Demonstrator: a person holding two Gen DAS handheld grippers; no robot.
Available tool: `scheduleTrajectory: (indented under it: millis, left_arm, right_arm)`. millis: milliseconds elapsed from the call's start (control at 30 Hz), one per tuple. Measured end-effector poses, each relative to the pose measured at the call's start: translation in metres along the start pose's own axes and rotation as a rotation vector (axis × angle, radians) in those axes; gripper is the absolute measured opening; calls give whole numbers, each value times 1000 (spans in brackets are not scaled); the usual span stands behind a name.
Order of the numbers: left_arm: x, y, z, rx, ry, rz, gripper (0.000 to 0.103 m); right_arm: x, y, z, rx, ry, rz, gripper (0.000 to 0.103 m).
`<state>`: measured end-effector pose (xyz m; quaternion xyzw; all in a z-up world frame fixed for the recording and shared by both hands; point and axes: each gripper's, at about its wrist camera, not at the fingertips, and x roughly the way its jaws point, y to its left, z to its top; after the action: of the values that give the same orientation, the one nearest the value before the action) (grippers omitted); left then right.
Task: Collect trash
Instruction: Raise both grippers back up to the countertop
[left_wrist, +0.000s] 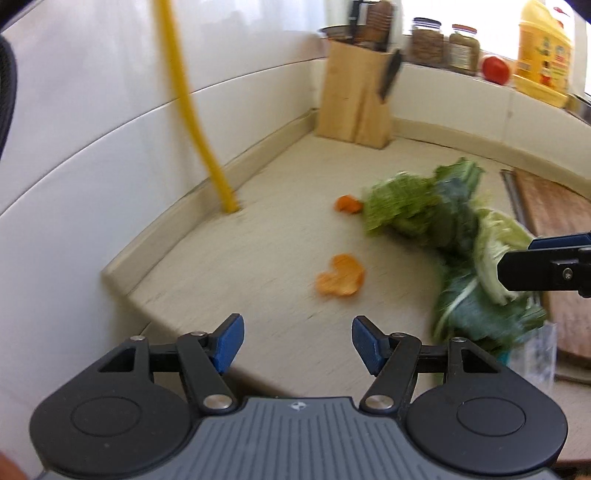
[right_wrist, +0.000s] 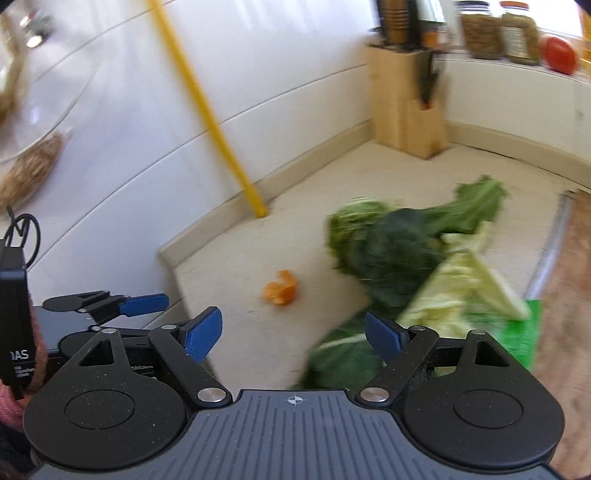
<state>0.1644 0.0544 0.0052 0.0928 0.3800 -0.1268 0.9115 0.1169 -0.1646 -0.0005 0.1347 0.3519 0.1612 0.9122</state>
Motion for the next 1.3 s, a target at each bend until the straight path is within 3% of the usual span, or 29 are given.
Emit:
scheduleTrajectory:
  millis: [400, 500, 767, 1000, 1300]
  left_arm:
    - [22, -50, 19, 59, 11, -140, 62]
    - [29, -51, 18, 56, 21, -130, 62]
    - [62, -30, 25, -82, 56, -29, 62]
    - [84, -29, 30, -92, 72, 43, 62]
    - [100, -25, 37, -65, 96, -25, 62]
  right_arm:
    - [-16, -58, -4, 107, -13, -110, 89]
    - [-17, -70, -5, 121, -6, -120, 89]
    - [-13, -91, -2, 126, 16, -89, 90]
    - [-3, -101, 10, 104, 35, -33, 90]
    - [7, -98, 22, 129, 24, -58, 90]
